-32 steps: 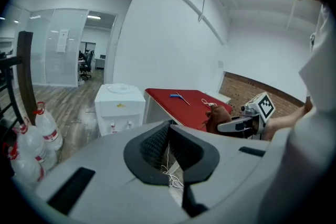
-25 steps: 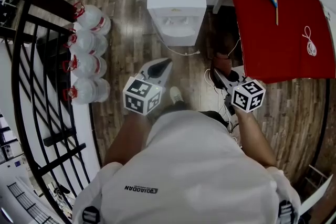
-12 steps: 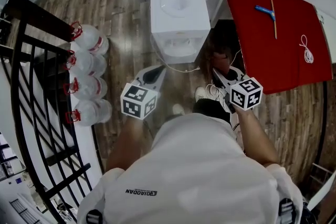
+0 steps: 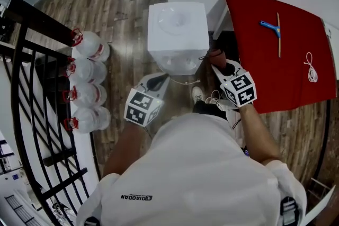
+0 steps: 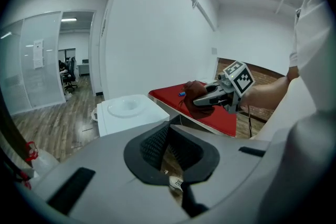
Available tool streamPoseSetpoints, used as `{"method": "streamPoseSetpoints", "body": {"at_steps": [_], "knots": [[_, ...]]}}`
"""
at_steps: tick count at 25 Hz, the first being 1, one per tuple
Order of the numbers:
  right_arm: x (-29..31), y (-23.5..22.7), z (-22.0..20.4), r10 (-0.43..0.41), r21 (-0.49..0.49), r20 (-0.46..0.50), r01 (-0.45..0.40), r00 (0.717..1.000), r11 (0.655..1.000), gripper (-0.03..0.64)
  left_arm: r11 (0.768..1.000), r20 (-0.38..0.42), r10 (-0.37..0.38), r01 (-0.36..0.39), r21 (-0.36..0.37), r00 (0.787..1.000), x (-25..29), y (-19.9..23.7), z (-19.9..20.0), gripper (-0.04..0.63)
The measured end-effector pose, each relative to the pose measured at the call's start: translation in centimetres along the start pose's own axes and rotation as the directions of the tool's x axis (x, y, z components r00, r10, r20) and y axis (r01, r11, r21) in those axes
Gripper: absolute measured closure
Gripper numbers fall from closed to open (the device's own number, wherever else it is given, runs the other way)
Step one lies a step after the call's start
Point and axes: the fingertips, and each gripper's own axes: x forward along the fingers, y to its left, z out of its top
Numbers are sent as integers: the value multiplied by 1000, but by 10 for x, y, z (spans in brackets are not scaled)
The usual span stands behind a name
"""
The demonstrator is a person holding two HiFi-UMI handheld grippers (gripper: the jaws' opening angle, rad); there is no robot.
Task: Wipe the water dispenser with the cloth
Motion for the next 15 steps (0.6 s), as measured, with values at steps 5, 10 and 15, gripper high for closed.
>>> {"method": "streamPoseSetpoints", "body": {"at_steps": [5, 10, 15], "knots": [[31, -62, 21, -14, -127, -24, 11, 1000, 992, 563, 999, -35, 48, -47, 22, 998, 45, 17, 32, 606], [69, -131, 56, -26, -219, -3, 24, 1000, 975, 563, 994, -54, 103, -104, -16, 993, 79, 34, 58, 606], [124, -185, 78, -23, -268, 24, 28, 999, 963, 563, 987, -73, 146, -150, -65, 987, 101, 47, 72, 606]]}}
